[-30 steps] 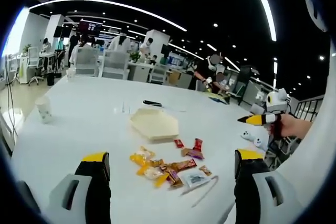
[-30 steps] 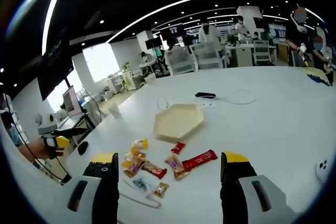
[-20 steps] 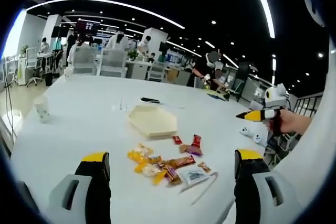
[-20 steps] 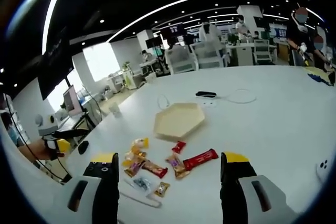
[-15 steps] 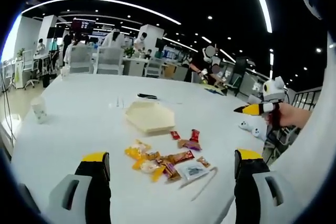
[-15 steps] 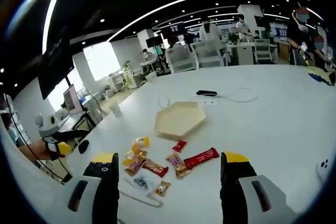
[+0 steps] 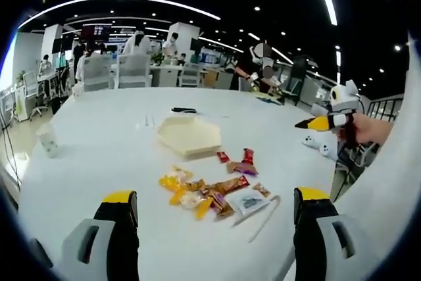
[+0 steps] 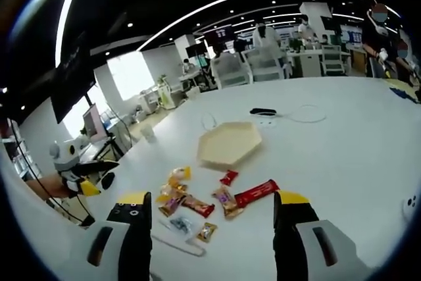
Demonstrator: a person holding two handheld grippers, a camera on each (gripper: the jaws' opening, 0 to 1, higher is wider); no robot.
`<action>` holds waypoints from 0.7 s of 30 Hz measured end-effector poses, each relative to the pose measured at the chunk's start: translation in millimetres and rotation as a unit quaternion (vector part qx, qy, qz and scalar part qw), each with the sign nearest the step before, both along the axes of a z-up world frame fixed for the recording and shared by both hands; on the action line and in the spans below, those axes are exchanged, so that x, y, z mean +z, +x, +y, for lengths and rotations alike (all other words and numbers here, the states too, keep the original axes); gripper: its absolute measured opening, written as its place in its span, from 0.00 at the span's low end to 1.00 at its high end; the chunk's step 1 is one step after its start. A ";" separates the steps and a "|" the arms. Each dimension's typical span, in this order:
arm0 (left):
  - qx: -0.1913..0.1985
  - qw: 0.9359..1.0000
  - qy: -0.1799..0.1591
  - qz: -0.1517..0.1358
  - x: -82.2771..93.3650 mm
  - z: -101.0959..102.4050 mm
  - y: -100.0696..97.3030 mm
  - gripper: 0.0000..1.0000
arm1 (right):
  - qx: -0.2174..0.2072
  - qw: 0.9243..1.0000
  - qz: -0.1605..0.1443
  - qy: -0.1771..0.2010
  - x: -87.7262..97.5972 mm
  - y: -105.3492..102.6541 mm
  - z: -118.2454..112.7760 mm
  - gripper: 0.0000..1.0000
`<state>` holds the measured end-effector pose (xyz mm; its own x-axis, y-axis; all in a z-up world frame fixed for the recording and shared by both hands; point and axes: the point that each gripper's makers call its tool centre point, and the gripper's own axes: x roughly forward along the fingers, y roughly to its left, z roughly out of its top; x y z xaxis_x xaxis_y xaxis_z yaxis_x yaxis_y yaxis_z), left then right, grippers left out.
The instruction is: Place the target food into the container with the food tongs after gripping and lifting it, then release it inside without dropping or visibly crushing the food.
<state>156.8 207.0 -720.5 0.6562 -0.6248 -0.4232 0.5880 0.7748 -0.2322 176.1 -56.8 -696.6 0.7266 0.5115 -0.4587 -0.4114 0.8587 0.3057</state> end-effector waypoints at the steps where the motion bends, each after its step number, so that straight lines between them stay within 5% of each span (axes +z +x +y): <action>1: -0.002 1.000 -0.004 0.000 0.1 -2.3 -0.3 0.99 | 0.002 1.000 0.001 -0.001 -1.1 -0.3 0.5 0.75; 21: -0.012 1.000 -0.010 0.013 -16.2 -8.0 -6.6 0.99 | 0.042 0.998 0.039 -0.023 -31.1 -10.7 15.5 0.68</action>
